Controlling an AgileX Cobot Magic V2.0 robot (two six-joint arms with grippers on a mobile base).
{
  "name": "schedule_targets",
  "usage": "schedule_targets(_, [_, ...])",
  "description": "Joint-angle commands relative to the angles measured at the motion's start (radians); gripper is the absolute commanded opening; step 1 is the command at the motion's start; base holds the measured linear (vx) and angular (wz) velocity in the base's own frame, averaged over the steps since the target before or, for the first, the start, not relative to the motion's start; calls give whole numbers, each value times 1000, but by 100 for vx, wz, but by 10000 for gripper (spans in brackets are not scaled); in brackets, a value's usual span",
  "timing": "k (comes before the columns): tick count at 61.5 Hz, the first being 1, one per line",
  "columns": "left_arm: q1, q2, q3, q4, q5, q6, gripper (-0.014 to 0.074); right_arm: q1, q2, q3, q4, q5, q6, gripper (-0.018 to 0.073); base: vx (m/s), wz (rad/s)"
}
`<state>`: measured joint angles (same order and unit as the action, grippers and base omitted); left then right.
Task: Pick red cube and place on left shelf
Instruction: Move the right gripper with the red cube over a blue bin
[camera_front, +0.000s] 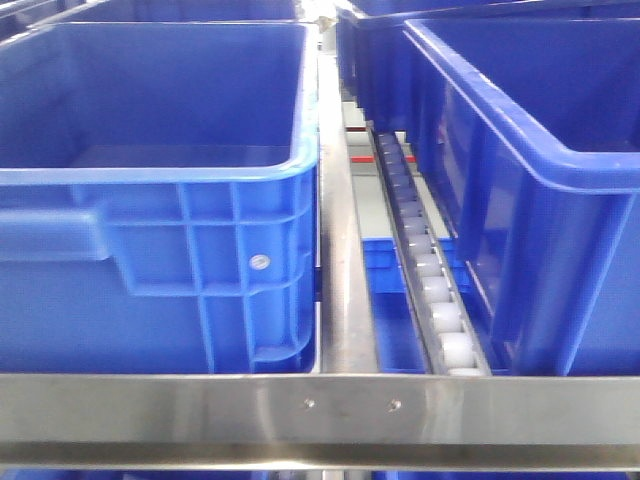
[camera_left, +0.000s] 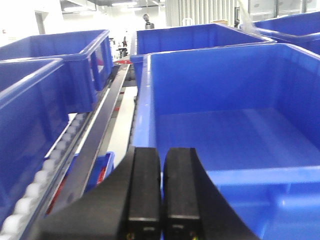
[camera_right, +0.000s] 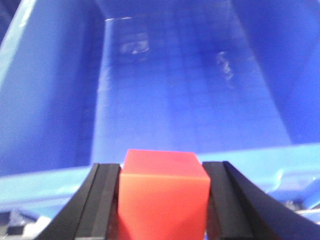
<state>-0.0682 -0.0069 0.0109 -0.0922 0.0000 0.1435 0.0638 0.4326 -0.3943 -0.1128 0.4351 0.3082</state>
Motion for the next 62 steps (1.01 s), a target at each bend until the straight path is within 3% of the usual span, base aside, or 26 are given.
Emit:
schedule_targets(1, [-4, 8, 22, -6, -83, 1, 106, -6, 11, -30, -8, -87, -3, 58, -1, 4])
schedule_targets(62, [-4, 8, 22, -6, -83, 1, 106, -6, 11, -30, -8, -87, -3, 58, -2, 7])
